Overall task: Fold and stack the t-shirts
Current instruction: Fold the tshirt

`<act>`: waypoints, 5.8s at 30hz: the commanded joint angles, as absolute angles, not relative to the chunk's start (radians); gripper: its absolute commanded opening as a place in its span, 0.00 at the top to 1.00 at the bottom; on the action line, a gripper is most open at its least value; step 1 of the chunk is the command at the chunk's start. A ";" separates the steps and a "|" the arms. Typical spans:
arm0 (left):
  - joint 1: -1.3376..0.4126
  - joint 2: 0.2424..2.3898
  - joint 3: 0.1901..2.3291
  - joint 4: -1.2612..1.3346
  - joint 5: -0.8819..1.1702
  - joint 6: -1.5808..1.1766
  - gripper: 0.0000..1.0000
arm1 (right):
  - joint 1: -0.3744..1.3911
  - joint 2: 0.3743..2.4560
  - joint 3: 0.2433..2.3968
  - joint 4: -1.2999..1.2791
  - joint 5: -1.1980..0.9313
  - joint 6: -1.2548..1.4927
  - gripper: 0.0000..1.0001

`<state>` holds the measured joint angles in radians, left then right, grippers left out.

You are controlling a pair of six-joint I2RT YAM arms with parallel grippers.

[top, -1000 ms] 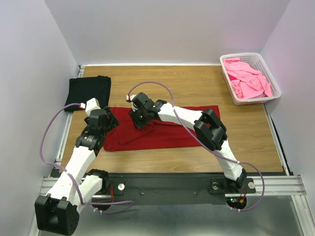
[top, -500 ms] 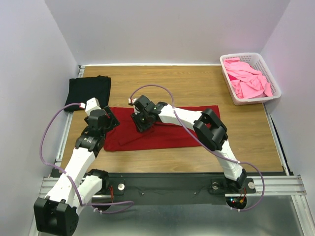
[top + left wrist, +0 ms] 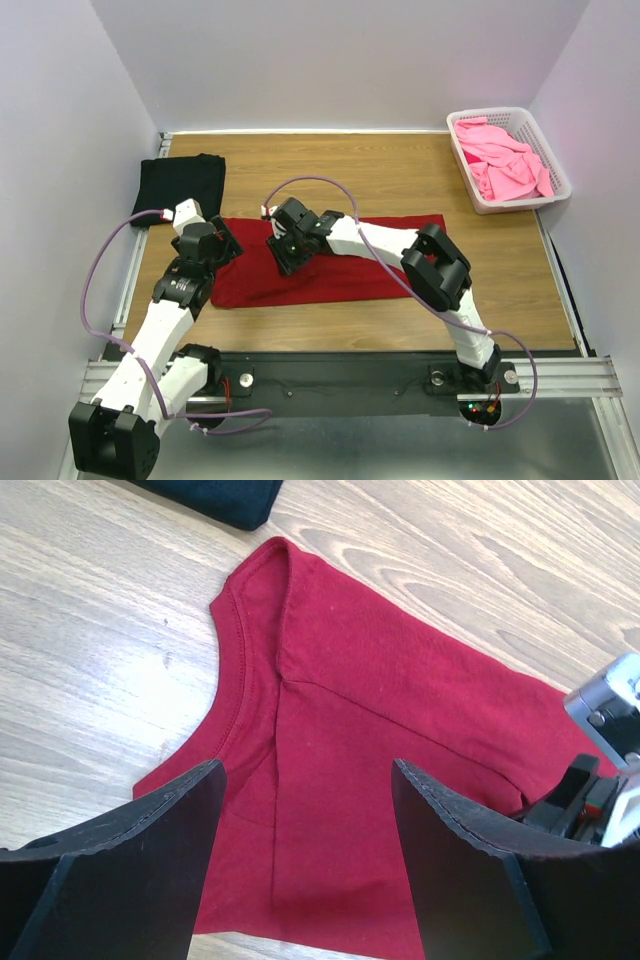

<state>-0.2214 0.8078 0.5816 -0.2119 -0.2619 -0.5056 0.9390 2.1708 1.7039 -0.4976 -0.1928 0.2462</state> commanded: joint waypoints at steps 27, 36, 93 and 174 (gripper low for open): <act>-0.314 1.167 0.745 -0.164 -0.180 -0.578 0.21 | 0.404 1.577 1.215 -0.560 0.106 0.333 0.39; -0.359 1.419 0.857 -0.137 -0.245 -0.656 0.22 | 0.195 1.650 1.172 -0.560 0.089 0.374 0.36; -0.273 2.346 2.071 -0.052 0.221 -0.405 0.24 | 0.678 1.456 1.083 -0.955 -0.088 0.439 0.34; -0.791 1.122 0.823 -0.515 -0.071 -0.923 0.18 | 0.509 1.482 1.014 -0.759 -0.098 0.380 0.44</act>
<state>-0.6735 1.2030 0.9714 -0.3985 -0.1188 -0.6895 0.5224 1.5261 1.0317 -0.7654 -0.0864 0.3759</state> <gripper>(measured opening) 0.815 0.586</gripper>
